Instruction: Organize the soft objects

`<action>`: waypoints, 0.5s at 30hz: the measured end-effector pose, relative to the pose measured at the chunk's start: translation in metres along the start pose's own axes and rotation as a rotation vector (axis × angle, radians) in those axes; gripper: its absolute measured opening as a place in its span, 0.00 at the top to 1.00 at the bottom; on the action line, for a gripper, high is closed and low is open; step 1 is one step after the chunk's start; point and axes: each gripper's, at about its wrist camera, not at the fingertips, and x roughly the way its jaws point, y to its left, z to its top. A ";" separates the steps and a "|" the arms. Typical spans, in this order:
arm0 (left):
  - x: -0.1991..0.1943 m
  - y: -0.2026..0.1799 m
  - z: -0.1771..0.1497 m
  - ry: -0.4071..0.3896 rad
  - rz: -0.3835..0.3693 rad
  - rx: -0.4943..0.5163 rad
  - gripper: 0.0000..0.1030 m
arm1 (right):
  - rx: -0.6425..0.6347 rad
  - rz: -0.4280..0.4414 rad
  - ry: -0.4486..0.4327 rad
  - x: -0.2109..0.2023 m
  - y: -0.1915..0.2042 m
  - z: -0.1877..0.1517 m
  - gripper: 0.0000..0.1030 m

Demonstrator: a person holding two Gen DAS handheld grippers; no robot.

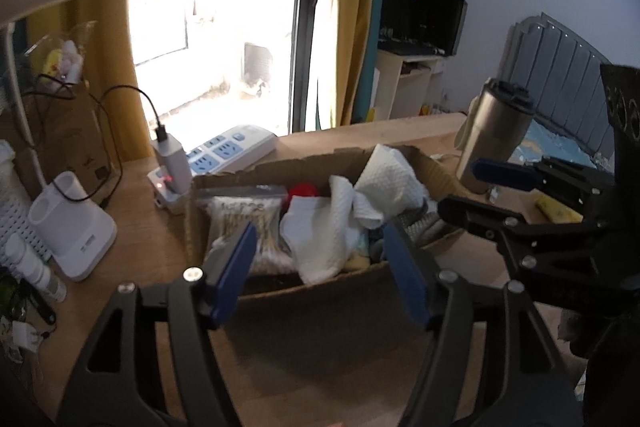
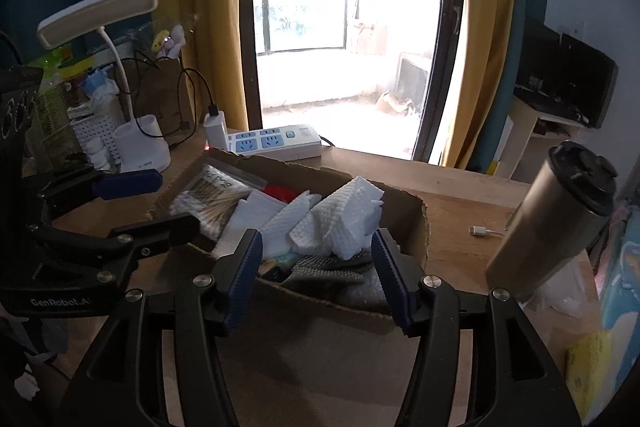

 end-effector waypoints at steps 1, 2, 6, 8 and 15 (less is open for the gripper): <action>-0.005 0.001 -0.001 -0.008 0.001 -0.002 0.33 | -0.001 -0.002 -0.004 -0.004 0.002 -0.001 0.42; -0.011 0.001 -0.002 -0.016 0.001 -0.004 0.32 | -0.001 -0.004 -0.008 -0.008 0.004 -0.002 0.41; -0.031 0.002 -0.008 -0.037 0.001 -0.007 0.23 | 0.000 -0.015 -0.020 -0.022 0.013 -0.006 0.41; -0.040 0.001 -0.011 -0.048 0.000 -0.006 0.23 | -0.001 -0.019 -0.023 -0.029 0.017 -0.009 0.41; -0.074 0.001 -0.021 -0.084 -0.002 -0.004 0.22 | 0.000 -0.043 -0.053 -0.056 0.032 -0.016 0.38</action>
